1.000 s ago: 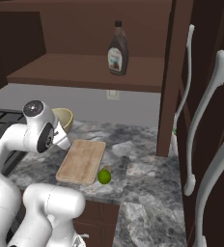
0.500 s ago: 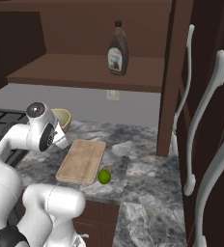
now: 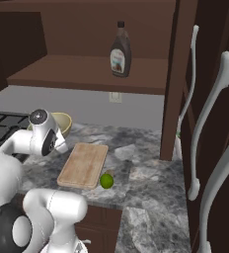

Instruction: Open the cabinet. Place the bowl and condiment on the counter. Then place the lime and garlic on the cutting board.

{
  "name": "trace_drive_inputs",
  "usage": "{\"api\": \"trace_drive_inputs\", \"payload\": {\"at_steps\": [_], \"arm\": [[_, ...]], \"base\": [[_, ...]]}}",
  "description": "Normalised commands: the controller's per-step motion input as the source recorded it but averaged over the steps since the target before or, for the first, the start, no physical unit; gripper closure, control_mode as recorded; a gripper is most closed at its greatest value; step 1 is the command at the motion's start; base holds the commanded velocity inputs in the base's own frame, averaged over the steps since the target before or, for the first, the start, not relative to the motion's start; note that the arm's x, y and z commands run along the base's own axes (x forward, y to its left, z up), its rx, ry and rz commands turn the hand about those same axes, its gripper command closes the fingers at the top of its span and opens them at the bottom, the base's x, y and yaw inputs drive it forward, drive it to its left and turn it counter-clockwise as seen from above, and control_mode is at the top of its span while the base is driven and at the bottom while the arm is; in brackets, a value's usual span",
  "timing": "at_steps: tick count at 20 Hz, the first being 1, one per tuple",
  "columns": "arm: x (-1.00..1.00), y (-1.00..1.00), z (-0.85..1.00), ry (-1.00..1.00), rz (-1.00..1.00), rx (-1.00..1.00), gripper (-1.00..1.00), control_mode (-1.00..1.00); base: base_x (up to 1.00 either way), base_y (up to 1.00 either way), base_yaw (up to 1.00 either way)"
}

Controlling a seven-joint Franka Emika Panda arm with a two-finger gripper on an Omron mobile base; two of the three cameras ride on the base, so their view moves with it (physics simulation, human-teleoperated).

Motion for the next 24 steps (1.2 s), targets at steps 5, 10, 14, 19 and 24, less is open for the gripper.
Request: {"api": "trace_drive_inputs", "payload": {"at_steps": [5,10,14,19,24], "arm": [[0.31,0.14,-0.28,0.02,-0.02,0.06,1.00,-1.00],[0.28,0.14,-0.32,0.09,-0.03,0.03,1.00,-1.00],[0.30,0.18,-0.34,0.07,-0.05,0.02,1.00,-1.00],[0.33,0.19,-0.34,0.05,-0.05,0.02,1.00,-1.00],[0.30,0.17,-0.37,0.01,-0.05,0.00,1.00,-1.00]], "base": [[0.00,0.00,0.00],[0.00,0.00,0.00],[0.00,0.00,0.00],[0.00,0.00,0.00],[0.00,0.00,0.00]]}}
